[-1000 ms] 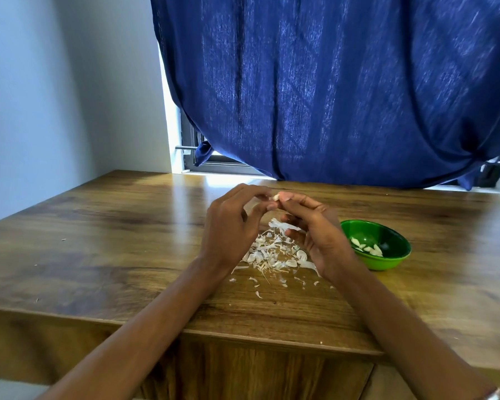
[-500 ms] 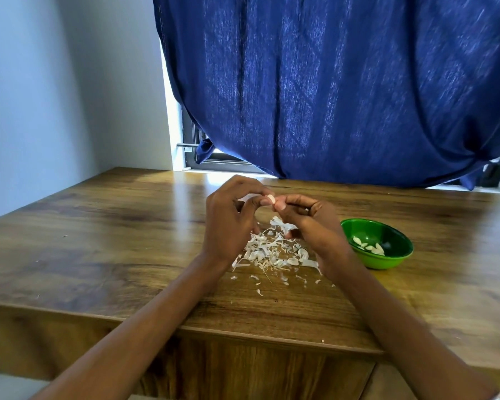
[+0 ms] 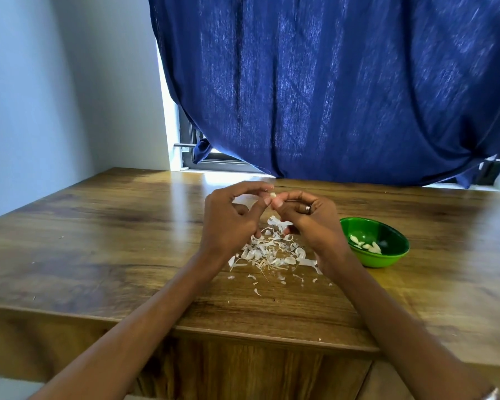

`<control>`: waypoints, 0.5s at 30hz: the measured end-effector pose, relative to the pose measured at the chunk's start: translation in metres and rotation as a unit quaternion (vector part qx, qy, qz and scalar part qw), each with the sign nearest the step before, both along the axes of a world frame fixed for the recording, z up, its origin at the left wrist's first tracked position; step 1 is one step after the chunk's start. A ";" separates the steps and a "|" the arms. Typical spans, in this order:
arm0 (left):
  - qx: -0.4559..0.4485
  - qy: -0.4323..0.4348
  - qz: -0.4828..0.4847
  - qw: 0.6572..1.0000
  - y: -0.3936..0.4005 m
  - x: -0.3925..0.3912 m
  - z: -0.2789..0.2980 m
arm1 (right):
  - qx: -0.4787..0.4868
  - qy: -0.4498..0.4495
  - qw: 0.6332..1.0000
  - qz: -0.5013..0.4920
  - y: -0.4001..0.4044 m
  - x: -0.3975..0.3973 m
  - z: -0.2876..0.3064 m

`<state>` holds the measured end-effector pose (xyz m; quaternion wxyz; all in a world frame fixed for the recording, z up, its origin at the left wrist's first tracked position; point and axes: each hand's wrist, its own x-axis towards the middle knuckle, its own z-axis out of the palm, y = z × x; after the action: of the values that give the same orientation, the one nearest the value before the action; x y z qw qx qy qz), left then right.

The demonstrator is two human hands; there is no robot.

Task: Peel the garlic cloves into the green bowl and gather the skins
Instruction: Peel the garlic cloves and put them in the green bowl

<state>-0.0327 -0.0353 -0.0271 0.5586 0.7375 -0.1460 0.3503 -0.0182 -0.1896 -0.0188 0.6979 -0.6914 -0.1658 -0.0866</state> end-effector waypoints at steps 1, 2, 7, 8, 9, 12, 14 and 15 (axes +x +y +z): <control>-0.004 0.001 0.003 1.000 0.000 0.000 0.000 | -0.001 0.000 1.000 0.000 0.000 0.000 0.000; -0.011 0.003 0.003 1.000 -0.001 0.000 0.001 | -0.003 0.001 1.000 -0.001 0.000 0.000 0.000; 0.003 0.002 0.008 1.000 -0.001 0.000 0.001 | -0.008 0.002 1.000 -0.015 0.000 0.002 -0.001; 0.002 0.005 0.003 1.000 -0.001 0.000 0.001 | -0.010 0.002 1.000 -0.016 0.000 0.002 -0.001; -0.002 0.012 -0.006 1.000 -0.001 0.001 0.001 | -0.012 0.001 1.000 -0.017 -0.001 0.002 -0.001; -0.012 0.032 -0.043 0.998 0.001 0.003 0.000 | -0.018 -0.002 1.000 -0.015 -0.001 0.001 0.000; -0.009 0.041 -0.061 0.997 0.002 0.006 -0.001 | -0.034 -0.009 0.999 -0.009 -0.001 0.000 0.001; -0.007 0.046 -0.068 0.997 0.002 0.006 -0.001 | -0.043 -0.013 0.999 -0.005 -0.001 0.000 0.001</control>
<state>-0.0262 -0.0328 -0.0283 0.5927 0.7370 -0.1678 0.2782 -0.0186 -0.1904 -0.0179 0.6648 -0.7205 -0.1750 -0.0914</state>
